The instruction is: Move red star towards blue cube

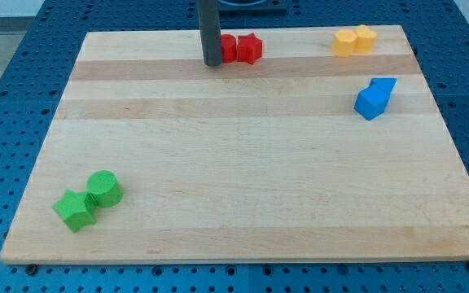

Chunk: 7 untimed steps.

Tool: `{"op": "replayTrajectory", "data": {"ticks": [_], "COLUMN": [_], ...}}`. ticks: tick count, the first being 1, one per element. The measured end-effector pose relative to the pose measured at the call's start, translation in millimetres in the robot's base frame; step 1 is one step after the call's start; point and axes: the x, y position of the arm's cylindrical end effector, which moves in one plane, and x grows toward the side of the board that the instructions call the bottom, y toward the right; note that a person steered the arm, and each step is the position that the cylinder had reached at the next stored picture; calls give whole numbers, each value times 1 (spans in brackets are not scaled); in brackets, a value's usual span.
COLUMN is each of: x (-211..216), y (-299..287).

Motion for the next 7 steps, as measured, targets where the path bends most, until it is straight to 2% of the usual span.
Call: {"op": "replayTrajectory", "data": {"ticks": [1, 3, 5, 7], "x": [0, 0, -47, -51], "y": [0, -43, -49, 24]}}
